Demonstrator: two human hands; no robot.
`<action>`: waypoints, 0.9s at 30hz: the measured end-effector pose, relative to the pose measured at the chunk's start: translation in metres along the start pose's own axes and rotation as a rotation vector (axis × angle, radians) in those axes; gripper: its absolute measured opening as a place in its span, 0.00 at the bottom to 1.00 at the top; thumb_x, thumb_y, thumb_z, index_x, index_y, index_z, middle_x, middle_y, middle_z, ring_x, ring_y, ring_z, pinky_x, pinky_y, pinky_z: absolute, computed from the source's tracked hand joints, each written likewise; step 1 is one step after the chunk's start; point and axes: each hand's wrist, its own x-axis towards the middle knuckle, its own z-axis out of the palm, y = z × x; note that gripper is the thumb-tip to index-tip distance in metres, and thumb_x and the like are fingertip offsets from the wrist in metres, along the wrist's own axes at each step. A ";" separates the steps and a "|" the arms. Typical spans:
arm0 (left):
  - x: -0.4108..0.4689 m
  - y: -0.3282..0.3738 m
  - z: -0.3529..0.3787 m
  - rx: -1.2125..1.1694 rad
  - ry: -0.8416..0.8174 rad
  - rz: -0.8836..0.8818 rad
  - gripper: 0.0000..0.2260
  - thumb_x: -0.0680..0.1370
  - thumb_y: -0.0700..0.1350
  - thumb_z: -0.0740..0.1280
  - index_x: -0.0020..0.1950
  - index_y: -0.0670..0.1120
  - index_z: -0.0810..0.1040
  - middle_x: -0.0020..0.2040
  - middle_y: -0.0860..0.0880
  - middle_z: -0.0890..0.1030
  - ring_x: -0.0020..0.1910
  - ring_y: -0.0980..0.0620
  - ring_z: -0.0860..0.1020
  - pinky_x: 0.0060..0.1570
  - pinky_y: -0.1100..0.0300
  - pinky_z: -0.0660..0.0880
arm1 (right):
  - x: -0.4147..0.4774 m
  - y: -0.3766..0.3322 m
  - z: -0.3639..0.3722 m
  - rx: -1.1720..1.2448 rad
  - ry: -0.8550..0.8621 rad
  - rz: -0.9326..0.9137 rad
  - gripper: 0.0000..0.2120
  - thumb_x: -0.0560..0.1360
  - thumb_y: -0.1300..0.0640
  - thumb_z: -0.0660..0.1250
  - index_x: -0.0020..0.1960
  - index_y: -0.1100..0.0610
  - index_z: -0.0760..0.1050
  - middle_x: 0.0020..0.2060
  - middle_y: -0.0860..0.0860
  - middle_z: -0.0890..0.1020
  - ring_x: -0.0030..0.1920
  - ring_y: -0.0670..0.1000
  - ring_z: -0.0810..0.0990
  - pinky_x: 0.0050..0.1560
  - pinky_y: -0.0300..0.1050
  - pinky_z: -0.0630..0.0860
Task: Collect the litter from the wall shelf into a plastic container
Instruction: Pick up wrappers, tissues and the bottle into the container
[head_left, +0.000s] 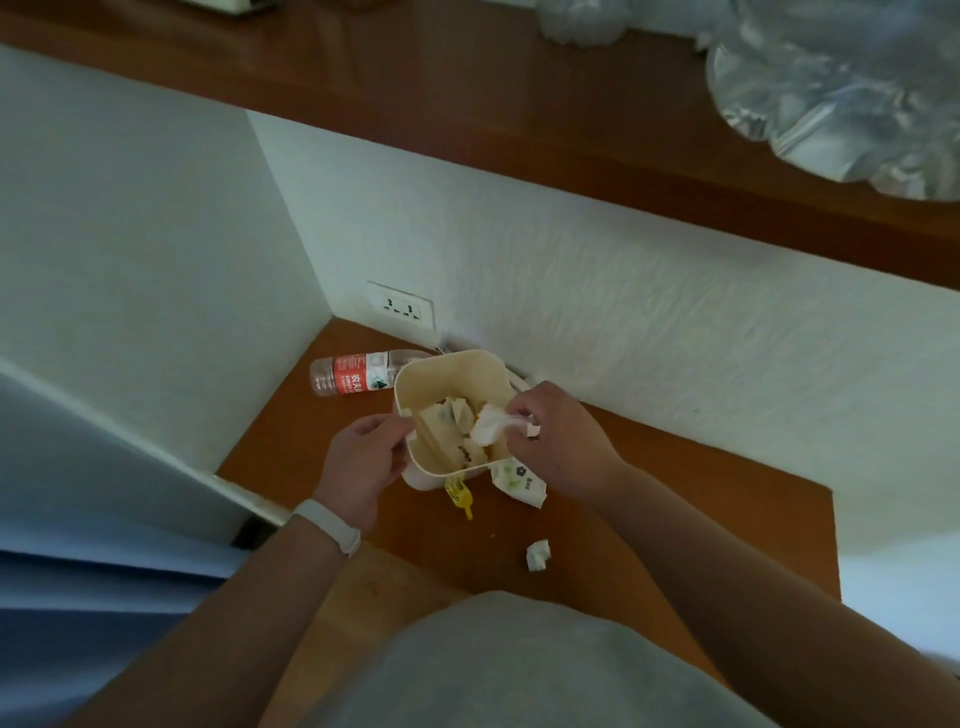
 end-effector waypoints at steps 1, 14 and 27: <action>0.000 0.000 -0.002 0.004 0.005 0.002 0.05 0.79 0.42 0.70 0.52 0.42 0.83 0.54 0.38 0.84 0.50 0.45 0.81 0.63 0.42 0.78 | 0.000 -0.001 0.001 -0.007 -0.023 -0.013 0.15 0.76 0.51 0.68 0.61 0.52 0.76 0.53 0.42 0.71 0.53 0.44 0.73 0.53 0.40 0.71; -0.007 -0.006 -0.025 0.011 0.139 -0.003 0.07 0.79 0.44 0.70 0.54 0.43 0.82 0.58 0.35 0.84 0.54 0.41 0.84 0.57 0.48 0.81 | -0.009 0.066 0.046 -0.081 -0.269 0.139 0.24 0.77 0.43 0.66 0.70 0.52 0.70 0.66 0.49 0.72 0.64 0.50 0.72 0.60 0.46 0.72; -0.027 -0.028 -0.042 -0.050 0.276 -0.045 0.08 0.78 0.44 0.71 0.56 0.42 0.83 0.58 0.36 0.84 0.58 0.39 0.83 0.62 0.40 0.78 | -0.002 0.101 0.092 -0.546 -0.402 -0.029 0.21 0.78 0.46 0.62 0.68 0.54 0.69 0.65 0.54 0.70 0.64 0.54 0.69 0.57 0.48 0.76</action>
